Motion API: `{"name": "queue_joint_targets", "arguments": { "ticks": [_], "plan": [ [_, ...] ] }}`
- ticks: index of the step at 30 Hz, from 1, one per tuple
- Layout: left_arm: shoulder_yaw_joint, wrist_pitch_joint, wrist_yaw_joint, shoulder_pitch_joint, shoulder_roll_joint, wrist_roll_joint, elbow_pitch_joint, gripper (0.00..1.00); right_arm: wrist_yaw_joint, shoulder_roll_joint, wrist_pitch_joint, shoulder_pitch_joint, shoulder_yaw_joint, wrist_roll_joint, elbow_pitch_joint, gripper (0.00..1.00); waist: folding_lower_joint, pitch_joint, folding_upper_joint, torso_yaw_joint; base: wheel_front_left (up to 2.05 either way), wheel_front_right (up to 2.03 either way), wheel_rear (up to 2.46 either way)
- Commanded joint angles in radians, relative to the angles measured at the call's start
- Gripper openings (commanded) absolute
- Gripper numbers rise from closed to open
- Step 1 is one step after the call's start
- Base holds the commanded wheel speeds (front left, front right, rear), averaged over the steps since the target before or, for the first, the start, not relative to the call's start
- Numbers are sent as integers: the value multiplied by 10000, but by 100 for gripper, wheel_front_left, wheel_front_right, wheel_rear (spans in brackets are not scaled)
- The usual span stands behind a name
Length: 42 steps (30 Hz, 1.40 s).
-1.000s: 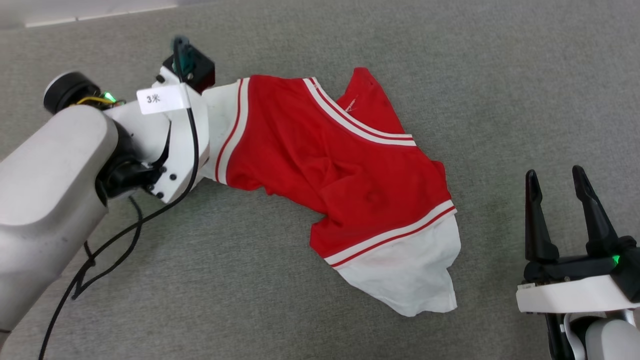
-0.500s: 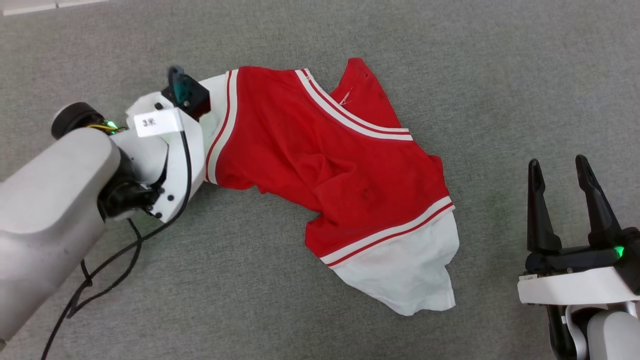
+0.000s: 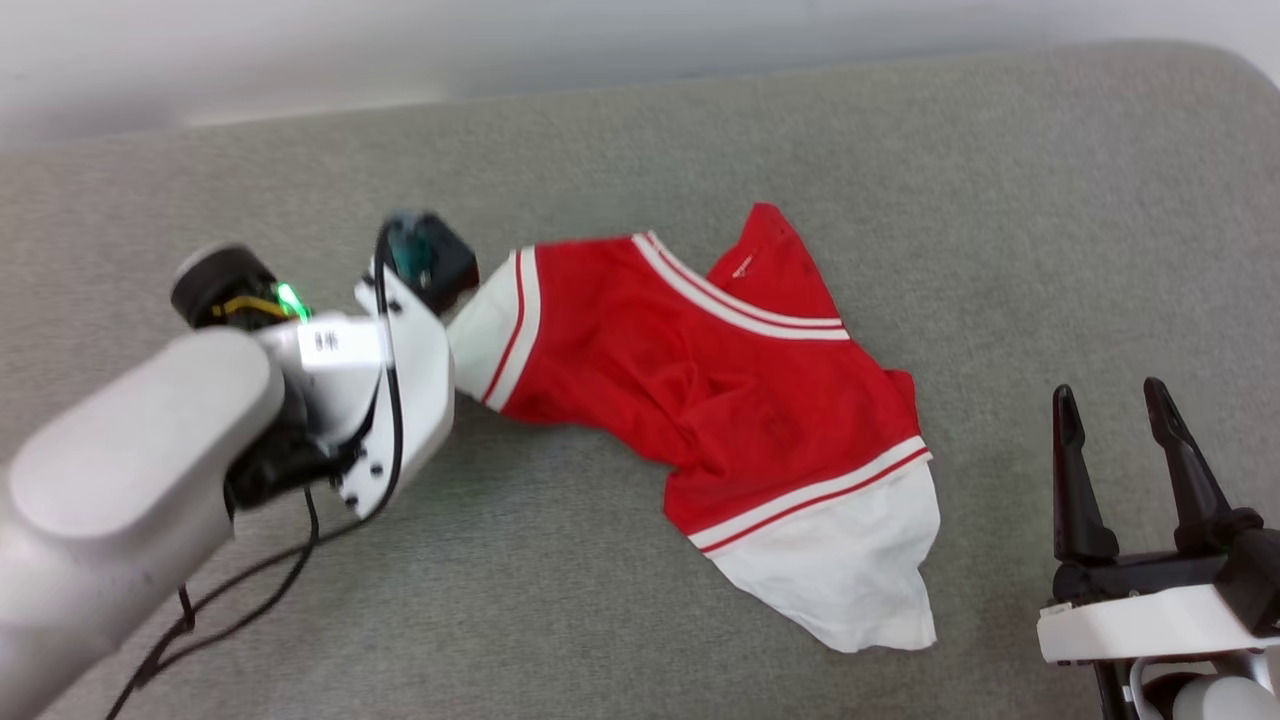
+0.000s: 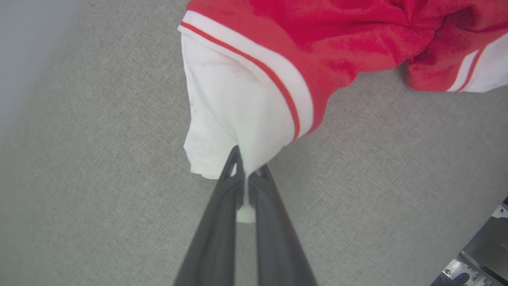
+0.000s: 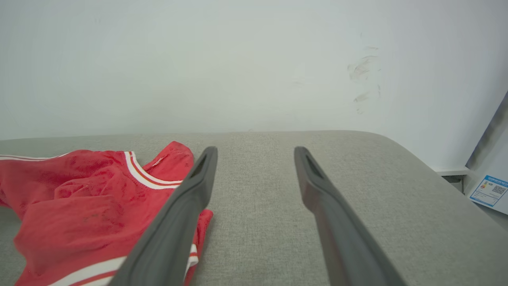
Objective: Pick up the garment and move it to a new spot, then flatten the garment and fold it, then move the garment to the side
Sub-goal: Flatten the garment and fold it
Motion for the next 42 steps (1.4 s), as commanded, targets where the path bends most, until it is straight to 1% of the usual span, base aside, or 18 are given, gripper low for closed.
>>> {"name": "queue_joint_targets", "arguments": {
  "ticks": [1,6,7,8,11,14,16,17,18,20,22,25,29,30,33,35,38,42],
  "plan": [
    [-113,-177,63,447,109,-18,-185,0,-5,17,-24,124,-21,-47,16,100,0,-469,-1,360,0,0,0],
    [-476,-860,536,1903,252,-133,-739,0,-5,17,-24,352,-83,-77,27,100,0,-723,-1,540,0,0,0],
    [-476,-860,536,1903,252,-133,-739,0,-5,17,-24,352,-83,-77,27,100,0,-723,-1,540,0,0,0],
    [-562,-984,639,2228,233,-175,-819,0,-5,17,-24,392,-91,-84,22,100,0,-733,-1,555,0,0,0],
    [-810,-1303,837,3147,98,-318,-935,0,-7,15,-24,418,-102,-139,34,100,0,-750,-1,578,0,0,0],
    [-959,-1577,935,3936,-80,-566,-810,0,-5,17,-24,457,-120,-155,52,100,0,-752,-1,582,0,0,0],
    [-1045,-1790,942,4219,-232,-448,-608,0,-5,17,-24,473,-138,-179,73,100,0,-796,-1,590,0,0,0],
    [-1048,-1960,1018,4346,-330,-437,-495,12,-7,17,-24,478,-148,-186,105,100,0,-842,-1,595,0,0,0],
    [-989,-2198,1060,4414,-401,-395,-432,100,-7,17,-24,477,-146,-230,120,100,0,-890,-1,600,0,0,0],
    [-721,-2790,1198,4449,-481,-361,-350,100,-7,15,-24,395,-192,-323,5,100,0,-1006,-1,617,0,0,0],
    [-407,-3508,1323,4473,-428,-281,-408,100,-7,15,-24,299,-307,-329,-179,100,0,-1143,-1,626,0,0,0],
    [13,-4574,1722,4665,-309,-91,-661,100,-5,18,-24,153,-466,-570,-520,100,0,-1388,-1,667,0,0,0],
    [687,-5956,2569,4946,-55,133,-1187,100,-7,2,-24,-33,-571,-1220,-1070,100,0,-1683,-1,755,0,0,0],
    [821,-6290,2821,5042,-18,198,-1297,100,-7,-101,-22,-78,-561,-1335,-1167,100,0,-1741,-1,789,0,0,0],
    [1286,-7358,3580,5380,39,403,-1545,100,-7,-642,-24,-316,-418,-1554,-1320,100,0,-1877,-1,862,0,0,0],
    [1582,-8069,4049,5668,7,461,-1635,100,-7,-958,-24,-455,-310,-1277,-1278,100,0,-1946,-1,894,0,0,0],
    [1986,-8961,4761,6119,-42,574,-1600,100,-8,-1844,-24,-619,144,-1092,-1062,100,0,-2029,-1,899,0,0,0],
    [2662,-9463,5630,6749,-322,894,-1631,100,-8,-3137,232,-843,1081,-620,-521,100,0,-2065,-1,902,0,0,0]
  ]
}}
